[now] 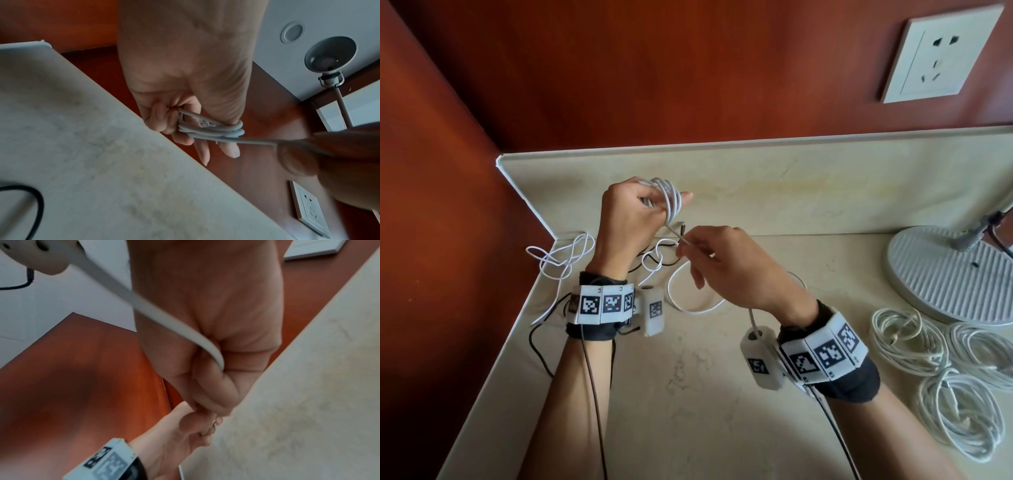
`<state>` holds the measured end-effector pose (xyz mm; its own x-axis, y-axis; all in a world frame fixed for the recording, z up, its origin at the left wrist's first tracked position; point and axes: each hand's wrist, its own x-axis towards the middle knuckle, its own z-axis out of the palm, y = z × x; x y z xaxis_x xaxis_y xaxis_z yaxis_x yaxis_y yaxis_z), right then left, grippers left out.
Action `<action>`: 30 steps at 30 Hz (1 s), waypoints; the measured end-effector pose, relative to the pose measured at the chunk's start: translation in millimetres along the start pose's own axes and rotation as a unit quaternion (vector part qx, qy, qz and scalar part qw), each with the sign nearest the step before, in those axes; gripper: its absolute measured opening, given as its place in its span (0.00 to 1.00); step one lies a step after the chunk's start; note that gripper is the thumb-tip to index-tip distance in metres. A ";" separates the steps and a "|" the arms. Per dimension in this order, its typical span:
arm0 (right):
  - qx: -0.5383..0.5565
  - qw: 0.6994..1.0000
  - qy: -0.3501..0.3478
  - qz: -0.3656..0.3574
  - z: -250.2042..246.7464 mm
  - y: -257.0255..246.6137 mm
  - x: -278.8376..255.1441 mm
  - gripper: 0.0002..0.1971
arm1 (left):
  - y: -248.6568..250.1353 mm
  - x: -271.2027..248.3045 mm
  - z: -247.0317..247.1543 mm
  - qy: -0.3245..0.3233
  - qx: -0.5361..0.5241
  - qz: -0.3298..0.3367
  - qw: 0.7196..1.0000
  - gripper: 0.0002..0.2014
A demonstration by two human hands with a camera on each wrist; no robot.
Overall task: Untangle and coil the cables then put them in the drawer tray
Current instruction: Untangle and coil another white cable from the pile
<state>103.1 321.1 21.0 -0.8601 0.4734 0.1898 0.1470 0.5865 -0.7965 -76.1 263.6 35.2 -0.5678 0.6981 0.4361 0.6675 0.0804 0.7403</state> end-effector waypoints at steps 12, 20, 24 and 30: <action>-0.140 0.970 0.150 -0.133 -39.5 26.7 2.0 0.18 | 16.5 -10.9 -1.8 -0.324 0.069 -0.028 0.943 0.12; -0.092 0.970 0.141 -0.173 -46.5 27.2 0.3 0.25 | 34.6 -17.2 -14.6 -0.419 -0.036 -0.024 0.907 0.08; 0.015 0.988 0.064 -0.138 -48.6 30.0 2.2 0.12 | 26.5 -16.4 -16.0 -0.420 -0.094 -0.022 0.902 0.05; -0.015 0.984 0.081 -0.158 -50.0 30.3 2.5 0.08 | 18.8 -14.2 -17.6 -0.393 -0.159 0.014 0.905 0.09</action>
<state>129.8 372.9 26.0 -0.7759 0.3623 0.5164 -0.0980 0.7395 -0.6660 -63.9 242.6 51.9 0.0498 0.9975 0.0505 0.4327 -0.0672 0.8990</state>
